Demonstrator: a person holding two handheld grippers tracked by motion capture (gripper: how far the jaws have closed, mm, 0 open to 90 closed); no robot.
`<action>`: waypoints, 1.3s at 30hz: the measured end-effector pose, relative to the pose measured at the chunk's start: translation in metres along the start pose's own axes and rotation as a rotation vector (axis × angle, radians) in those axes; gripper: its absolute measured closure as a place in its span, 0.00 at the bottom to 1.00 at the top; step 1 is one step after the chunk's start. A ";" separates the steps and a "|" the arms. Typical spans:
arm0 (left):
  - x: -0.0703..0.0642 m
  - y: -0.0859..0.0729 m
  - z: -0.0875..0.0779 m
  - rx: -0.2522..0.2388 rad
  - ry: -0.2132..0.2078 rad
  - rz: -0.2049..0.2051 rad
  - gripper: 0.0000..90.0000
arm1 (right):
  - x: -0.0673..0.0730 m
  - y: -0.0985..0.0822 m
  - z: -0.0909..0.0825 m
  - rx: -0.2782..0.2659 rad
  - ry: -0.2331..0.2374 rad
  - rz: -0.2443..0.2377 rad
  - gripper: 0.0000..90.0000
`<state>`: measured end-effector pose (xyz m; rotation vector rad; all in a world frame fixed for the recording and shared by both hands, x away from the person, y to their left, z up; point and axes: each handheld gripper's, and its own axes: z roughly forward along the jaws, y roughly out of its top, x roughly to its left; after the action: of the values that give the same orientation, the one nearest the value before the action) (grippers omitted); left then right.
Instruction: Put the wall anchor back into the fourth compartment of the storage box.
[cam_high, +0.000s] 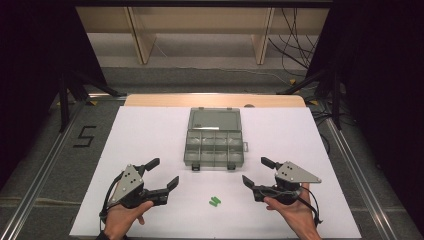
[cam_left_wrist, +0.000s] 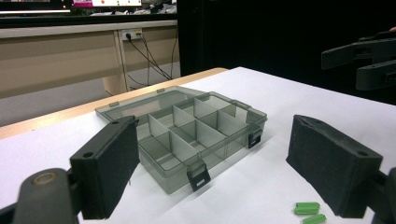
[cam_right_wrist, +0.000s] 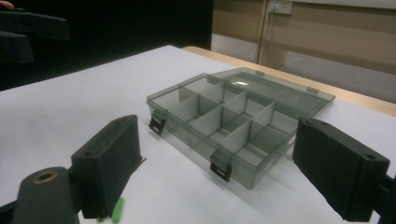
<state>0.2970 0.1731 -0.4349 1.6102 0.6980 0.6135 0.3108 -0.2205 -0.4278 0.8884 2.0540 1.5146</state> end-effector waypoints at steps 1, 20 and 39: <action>0.000 0.000 0.000 0.000 0.001 0.000 0.18 | 0.000 0.000 0.000 0.005 0.000 -0.007 0.17; 0.000 0.000 0.000 0.000 0.004 -0.003 0.18 | 0.003 0.005 0.003 0.015 -0.018 -0.061 0.17; 0.000 0.000 0.001 0.000 0.004 -0.005 0.18 | 0.009 0.015 0.024 0.194 0.080 -0.188 0.25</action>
<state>0.2973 0.1727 -0.4353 1.6075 0.7053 0.6135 0.3242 -0.1953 -0.4202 0.6888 2.3014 1.2877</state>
